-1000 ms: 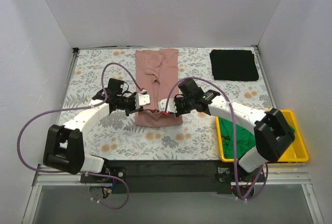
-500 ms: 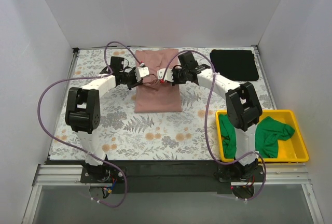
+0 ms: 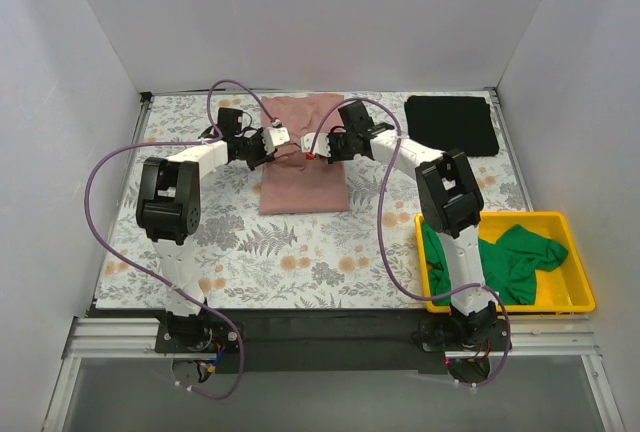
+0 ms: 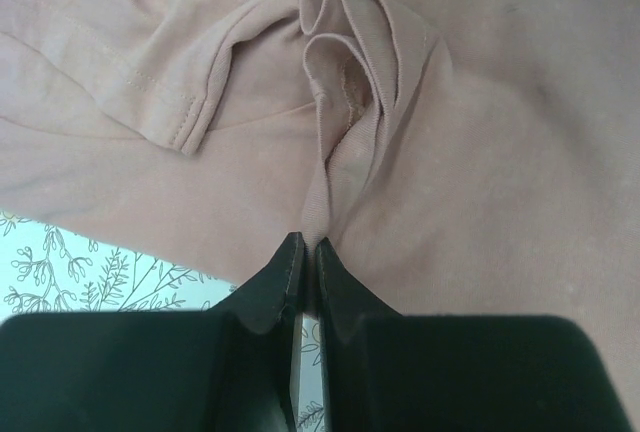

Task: Fold and stack the t-shirts
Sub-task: Fold the tshirt

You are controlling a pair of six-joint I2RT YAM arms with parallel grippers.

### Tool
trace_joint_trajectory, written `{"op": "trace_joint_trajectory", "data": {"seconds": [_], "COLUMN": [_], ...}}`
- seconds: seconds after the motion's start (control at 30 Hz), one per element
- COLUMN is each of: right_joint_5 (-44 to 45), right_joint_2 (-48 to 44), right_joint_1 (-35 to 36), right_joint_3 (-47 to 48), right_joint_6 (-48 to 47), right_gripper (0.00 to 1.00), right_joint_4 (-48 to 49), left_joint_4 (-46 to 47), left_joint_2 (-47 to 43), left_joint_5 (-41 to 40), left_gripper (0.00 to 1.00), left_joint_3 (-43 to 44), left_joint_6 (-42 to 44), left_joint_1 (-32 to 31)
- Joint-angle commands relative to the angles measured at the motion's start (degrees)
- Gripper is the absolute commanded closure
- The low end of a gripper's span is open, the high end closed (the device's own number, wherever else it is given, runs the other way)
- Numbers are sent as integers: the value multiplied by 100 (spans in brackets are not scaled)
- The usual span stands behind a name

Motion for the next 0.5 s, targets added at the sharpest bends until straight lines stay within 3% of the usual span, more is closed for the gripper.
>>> {"op": "trace_joint_trajectory", "data": {"seconds": [0.0,0.1,0.13,0.17,0.2,0.27,0.4,0.47], "right_joint_5": [-99,-29,15,85,190,288,271,131], "right_joint_2": [-55,-63,-37,-20,-11,-107,-677,-1187], "right_joint_1": [6,24,24,24,33,24,-2,-29], "right_joint_3": [308,299,291,299,308,317,203,-120], "right_joint_6": [-179,-188,-205,-206,-179,-74,110,163], "right_gripper": [99,99,91,82,63,45,41,42], "right_joint_4": [295,357,366,375,366,383,366,296], "left_joint_4": [206,223,232,215,215,215,-74,-206], "left_joint_2": [-141,-203,-194,-151,-133,-106,-387,-790], "left_joint_5": [-181,-208,-251,-269,-313,-559,-262,132], "left_gripper": [100,100,99,87,79,71,66,66], "left_joint_3": [160,124,133,151,186,378,573,215], "left_joint_6": [-11,-55,-73,-90,-108,-265,-723,-662], "left_joint_1": [18,19,18,18,27,18,342,536]}}
